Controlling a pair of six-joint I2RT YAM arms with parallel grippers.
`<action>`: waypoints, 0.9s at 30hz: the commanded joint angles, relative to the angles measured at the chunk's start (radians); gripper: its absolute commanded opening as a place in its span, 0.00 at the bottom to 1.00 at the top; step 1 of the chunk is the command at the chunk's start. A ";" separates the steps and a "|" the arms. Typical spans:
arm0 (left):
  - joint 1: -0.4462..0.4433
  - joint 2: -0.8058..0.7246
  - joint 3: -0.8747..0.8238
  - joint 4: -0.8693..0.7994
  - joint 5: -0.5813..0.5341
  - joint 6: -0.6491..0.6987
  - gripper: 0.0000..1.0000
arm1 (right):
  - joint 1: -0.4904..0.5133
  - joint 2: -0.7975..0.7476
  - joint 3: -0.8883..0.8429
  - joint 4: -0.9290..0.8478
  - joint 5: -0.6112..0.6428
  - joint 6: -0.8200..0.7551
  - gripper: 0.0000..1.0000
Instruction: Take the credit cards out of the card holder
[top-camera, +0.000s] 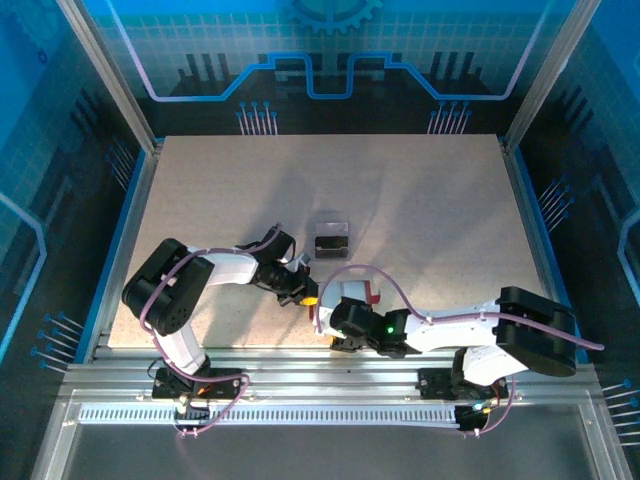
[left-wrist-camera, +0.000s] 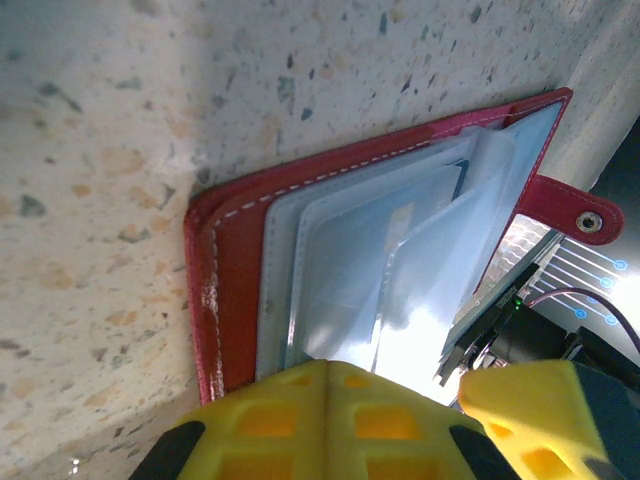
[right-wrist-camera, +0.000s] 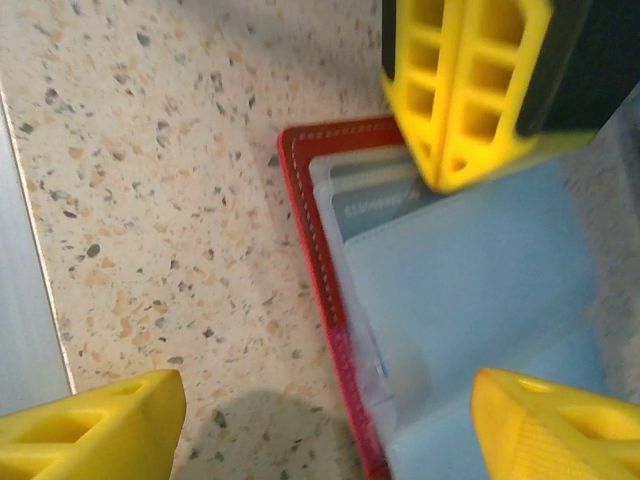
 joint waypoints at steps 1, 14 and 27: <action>-0.003 0.007 -0.015 -0.082 -0.039 0.022 0.04 | 0.013 -0.030 -0.022 0.178 0.027 -0.169 0.76; -0.003 0.013 -0.030 -0.066 -0.028 0.010 0.04 | 0.032 0.017 -0.087 0.316 0.129 -0.422 0.77; -0.004 0.005 -0.049 -0.056 -0.034 0.005 0.04 | 0.032 0.040 -0.117 0.432 0.208 -0.446 0.77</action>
